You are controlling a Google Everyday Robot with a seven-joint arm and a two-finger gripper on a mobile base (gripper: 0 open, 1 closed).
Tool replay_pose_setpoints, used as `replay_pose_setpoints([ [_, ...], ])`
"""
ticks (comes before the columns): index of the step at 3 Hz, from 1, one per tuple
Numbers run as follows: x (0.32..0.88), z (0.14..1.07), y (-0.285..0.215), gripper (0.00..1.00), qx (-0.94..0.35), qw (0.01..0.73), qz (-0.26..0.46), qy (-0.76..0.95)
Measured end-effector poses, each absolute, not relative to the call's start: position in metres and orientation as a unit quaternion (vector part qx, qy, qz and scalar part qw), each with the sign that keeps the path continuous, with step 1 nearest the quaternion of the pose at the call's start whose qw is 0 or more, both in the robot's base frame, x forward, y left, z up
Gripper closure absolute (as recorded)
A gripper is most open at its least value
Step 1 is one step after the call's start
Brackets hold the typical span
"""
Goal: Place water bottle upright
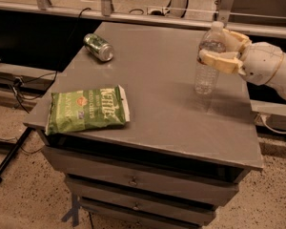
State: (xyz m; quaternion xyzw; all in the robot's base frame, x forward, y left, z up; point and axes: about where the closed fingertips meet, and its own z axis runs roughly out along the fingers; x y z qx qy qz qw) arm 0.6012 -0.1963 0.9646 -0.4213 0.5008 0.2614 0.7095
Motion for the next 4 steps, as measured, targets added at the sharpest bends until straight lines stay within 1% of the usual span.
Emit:
replay_pose_setpoints([
  [1,0.602,0.996,-0.178,1.00,-0.426,0.725,0.268,0.470],
  [2,0.601,1.014,-0.178,1.00,-0.412,0.742,0.261,0.459],
  [4,0.601,1.012,-0.200,1.00,-0.391,0.748,0.238,0.480],
])
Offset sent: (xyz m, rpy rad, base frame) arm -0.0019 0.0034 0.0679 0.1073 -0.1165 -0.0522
